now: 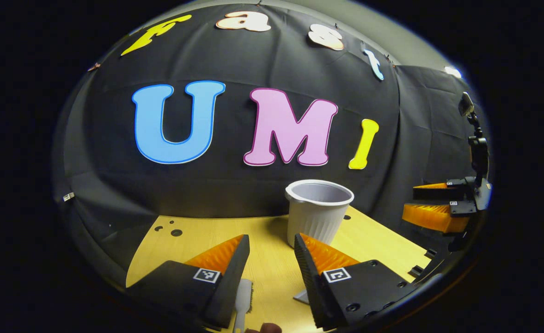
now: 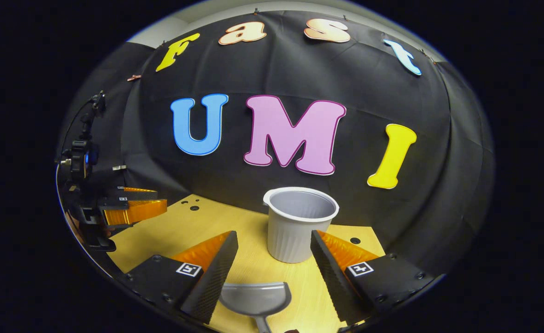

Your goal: Pick up the small broom and dustpan from the desktop, sweep the trash into the dustpan with the broom, and then empty the trash into the garbage bin.

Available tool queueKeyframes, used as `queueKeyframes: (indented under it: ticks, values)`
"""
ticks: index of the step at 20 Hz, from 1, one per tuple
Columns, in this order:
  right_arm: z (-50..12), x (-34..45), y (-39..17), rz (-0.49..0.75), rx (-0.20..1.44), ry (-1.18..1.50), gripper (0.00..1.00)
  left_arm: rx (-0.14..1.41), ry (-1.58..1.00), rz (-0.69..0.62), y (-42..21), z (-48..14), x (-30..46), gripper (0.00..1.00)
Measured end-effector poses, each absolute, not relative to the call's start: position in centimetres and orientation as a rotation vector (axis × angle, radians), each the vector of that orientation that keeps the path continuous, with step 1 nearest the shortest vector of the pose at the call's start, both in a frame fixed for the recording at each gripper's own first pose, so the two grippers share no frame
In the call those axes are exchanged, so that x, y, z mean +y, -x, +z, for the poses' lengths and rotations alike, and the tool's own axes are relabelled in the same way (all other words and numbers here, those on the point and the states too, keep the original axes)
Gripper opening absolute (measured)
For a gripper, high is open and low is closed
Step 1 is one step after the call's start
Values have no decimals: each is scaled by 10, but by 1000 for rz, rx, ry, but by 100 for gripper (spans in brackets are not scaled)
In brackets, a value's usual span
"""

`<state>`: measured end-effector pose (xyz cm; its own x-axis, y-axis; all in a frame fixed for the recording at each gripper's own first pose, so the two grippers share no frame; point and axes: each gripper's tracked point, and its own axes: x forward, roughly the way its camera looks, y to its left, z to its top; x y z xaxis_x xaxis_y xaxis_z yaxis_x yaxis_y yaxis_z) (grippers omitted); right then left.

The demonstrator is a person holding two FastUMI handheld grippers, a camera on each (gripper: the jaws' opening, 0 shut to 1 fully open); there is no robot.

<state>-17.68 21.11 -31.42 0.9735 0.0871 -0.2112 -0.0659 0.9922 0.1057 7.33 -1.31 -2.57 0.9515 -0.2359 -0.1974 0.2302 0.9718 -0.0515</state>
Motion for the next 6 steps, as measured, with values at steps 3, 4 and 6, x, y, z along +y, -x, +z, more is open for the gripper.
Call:
queueKeyframes:
  ticks: [3,4,6]
  values:
    - [-316,215,175,71,232,-142,98,207,3,-240,-73,-25,-10,66]
    - [-316,214,175,69,234,-149,98,213,-1,-238,-73,-26,-9,66]
    - [-318,213,175,67,239,-149,98,227,-10,-242,-73,-28,-8,66]
